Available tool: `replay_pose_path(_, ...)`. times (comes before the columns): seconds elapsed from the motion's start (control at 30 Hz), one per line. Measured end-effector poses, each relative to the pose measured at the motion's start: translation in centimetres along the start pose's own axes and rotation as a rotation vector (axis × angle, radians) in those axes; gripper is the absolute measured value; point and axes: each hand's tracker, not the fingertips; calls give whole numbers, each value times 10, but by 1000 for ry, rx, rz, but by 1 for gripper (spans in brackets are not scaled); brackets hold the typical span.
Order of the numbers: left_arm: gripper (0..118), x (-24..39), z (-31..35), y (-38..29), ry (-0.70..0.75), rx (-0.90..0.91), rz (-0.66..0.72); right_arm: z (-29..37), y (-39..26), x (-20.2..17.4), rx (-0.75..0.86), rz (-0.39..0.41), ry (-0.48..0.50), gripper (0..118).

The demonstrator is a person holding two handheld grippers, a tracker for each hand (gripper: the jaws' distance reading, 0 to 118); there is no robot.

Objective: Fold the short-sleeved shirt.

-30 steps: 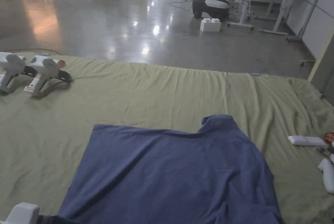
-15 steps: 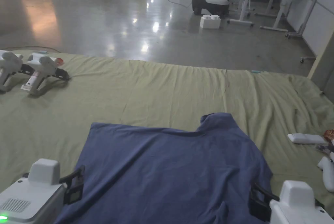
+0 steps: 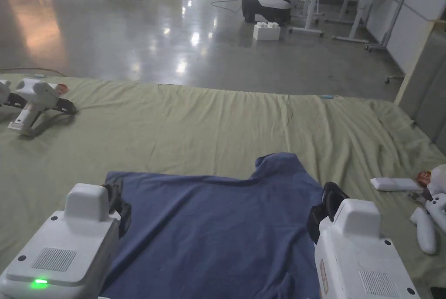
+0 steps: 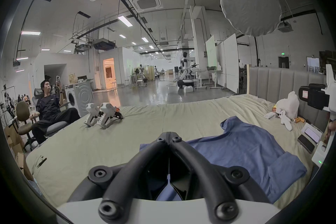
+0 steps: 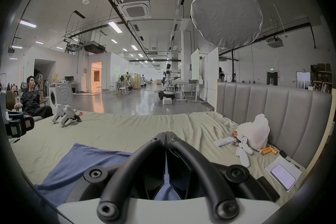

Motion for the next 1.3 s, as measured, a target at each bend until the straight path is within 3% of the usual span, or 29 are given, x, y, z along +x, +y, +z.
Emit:
replay_pose_path(0.17,0,-23,3,-10,-11,-114,33,0,-1,1,-18,-2,15,0)
replay_pose_path(0.63,0,-114,50,-110,25,-671,124,-11,-39,0,-185,-4,54,0)
replay_pose_path(0.67,3,-117,52,-114,27,-697,131,-12,-41,-1,-192,-4,55,0)
replay_pose_path(0.7,13,-120,55,-121,26,-716,143,-12,-43,-1,-202,-2,57,0)
replay_pose_path(0.77,42,-122,55,-130,12,-774,154,-13,-45,-2,-214,-2,62,0)
replay_pose_path(0.8,63,-122,55,-135,-1,-805,155,-13,-46,-3,-220,-1,64,0)
replay_pose_path(0.87,76,-117,52,-143,-31,-856,131,-13,-48,-3,-230,1,66,0)
replay_pose_path(1.03,77,-101,38,-160,2,-909,31,-13,-49,-2,-246,2,65,0)
replay_pose_path(1.3,77,-108,36,-146,106,-740,133,-9,-49,4,-254,5,48,0)
